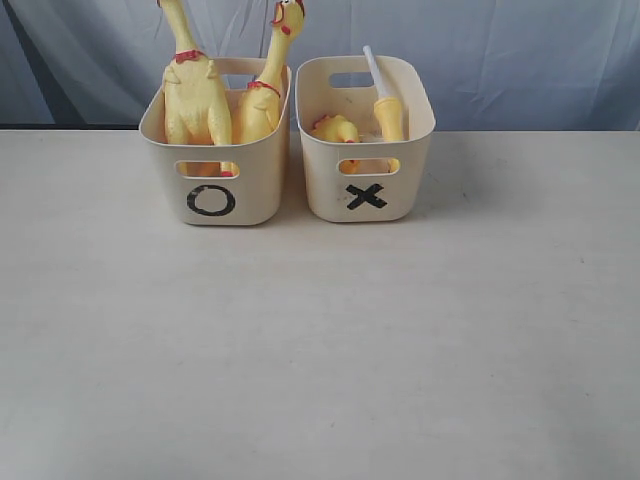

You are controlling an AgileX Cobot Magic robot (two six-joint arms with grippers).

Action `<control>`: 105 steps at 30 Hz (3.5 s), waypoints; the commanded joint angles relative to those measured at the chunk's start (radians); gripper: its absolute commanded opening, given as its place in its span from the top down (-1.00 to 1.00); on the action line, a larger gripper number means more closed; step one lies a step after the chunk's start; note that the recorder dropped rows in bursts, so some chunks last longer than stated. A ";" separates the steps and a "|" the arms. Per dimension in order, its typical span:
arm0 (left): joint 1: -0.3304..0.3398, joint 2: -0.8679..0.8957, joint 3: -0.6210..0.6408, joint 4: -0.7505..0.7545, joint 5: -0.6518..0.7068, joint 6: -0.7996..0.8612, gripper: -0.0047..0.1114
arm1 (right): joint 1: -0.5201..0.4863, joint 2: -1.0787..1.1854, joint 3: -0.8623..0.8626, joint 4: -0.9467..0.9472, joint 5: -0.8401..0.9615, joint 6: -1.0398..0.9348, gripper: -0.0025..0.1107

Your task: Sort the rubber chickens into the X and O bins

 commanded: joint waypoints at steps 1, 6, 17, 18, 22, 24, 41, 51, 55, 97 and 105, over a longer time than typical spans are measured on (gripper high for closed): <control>-0.012 -0.004 0.004 -0.003 0.001 -0.001 0.92 | -0.004 -0.004 0.004 -0.003 -0.005 0.001 0.95; -0.012 -0.004 0.004 0.013 0.003 0.009 0.92 | -0.004 -0.004 0.004 -0.003 -0.005 0.001 0.95; -0.012 -0.004 0.004 0.020 -0.001 0.065 0.92 | -0.004 -0.004 0.004 0.046 -0.003 0.066 0.95; -0.012 -0.004 0.004 0.020 -0.001 0.065 0.92 | -0.004 -0.004 0.004 0.045 -0.003 0.091 0.95; -0.012 -0.004 0.004 0.020 -0.001 0.065 0.92 | -0.004 -0.004 0.004 0.045 0.004 0.118 0.95; -0.012 -0.004 0.004 0.020 -0.001 0.065 0.92 | -0.004 -0.004 0.004 0.045 0.004 0.118 0.95; -0.012 -0.004 0.004 0.024 0.000 0.063 0.92 | -0.004 -0.004 0.004 0.045 0.004 0.118 0.95; -0.012 -0.004 0.004 0.024 0.000 0.063 0.92 | 0.055 -0.004 0.004 0.045 0.004 0.118 0.95; -0.012 -0.004 0.004 0.024 0.000 0.063 0.92 | 0.061 -0.004 0.004 0.045 0.004 0.118 0.95; -0.012 -0.004 0.004 0.024 0.000 0.063 0.92 | 0.061 -0.004 0.004 0.045 0.004 0.118 0.95; -0.012 -0.004 0.004 0.024 0.000 0.063 0.92 | 0.061 -0.004 0.004 0.045 0.004 0.118 0.95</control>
